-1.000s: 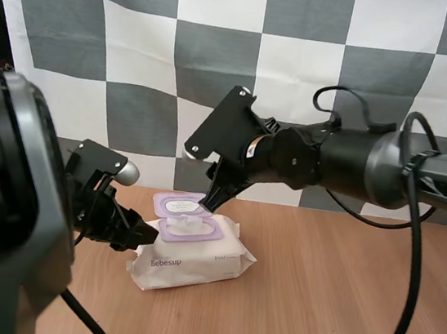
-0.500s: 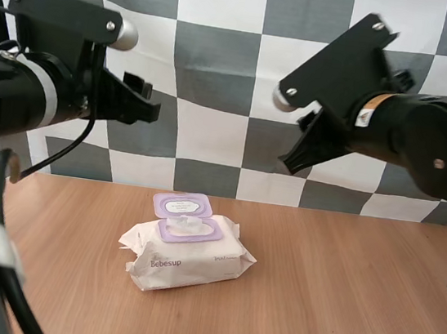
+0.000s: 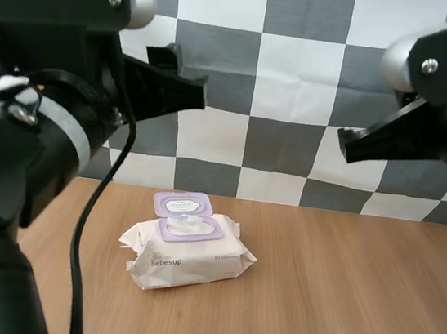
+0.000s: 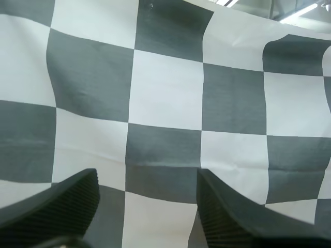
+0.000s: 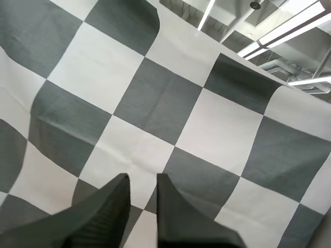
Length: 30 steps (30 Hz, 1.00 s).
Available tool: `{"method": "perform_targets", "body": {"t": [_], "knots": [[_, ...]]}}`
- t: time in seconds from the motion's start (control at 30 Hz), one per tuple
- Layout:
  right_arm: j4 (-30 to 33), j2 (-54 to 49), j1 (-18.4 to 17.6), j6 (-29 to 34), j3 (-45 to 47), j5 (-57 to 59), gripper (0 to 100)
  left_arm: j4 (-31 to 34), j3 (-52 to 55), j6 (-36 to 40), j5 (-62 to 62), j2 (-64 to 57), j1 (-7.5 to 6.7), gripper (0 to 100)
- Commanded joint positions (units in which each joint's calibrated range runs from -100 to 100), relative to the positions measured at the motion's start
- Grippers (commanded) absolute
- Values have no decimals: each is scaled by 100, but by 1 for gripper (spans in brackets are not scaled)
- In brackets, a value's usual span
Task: Open the wet wipes lid
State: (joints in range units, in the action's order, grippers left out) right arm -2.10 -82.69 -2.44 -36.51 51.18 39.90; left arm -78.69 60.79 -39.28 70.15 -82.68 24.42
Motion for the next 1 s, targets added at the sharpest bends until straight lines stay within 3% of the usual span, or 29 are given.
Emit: {"method": "perform_targets", "body": {"t": [0.0, 0.2, 0.37, 0.53, 0.67, 0.73, 0.97], "knots": [[-270, -362, 64, -39, 657, -44, 0, 33, 626, -453, -712, -353, -1, 91], [-439, -675, 377, -39, 2069, -812, 0, 230, 1889, -972, -2046, -356, -1, 90], [-762, -741, 558, -39, 3114, -2737, 0, 245, 2716, -2500, -2046, -356, -1, 90], [-805, -741, 556, -39, 3749, -3045, 0, -202, 3316, -2984, -1853, -249, -10, 90], [-805, -741, 556, -39, 4245, -3045, 0, -251, 3825, -3585, -2105, -327, -429, 90], [-805, -741, 556, -39, 4417, -3061, 0, -265, 3921, -3616, -2938, -412, -609, 90], [-840, -798, 782, -39, 4514, -2560, 0, -996, 3921, -3579, -5300, -684, -991, 90]]}}
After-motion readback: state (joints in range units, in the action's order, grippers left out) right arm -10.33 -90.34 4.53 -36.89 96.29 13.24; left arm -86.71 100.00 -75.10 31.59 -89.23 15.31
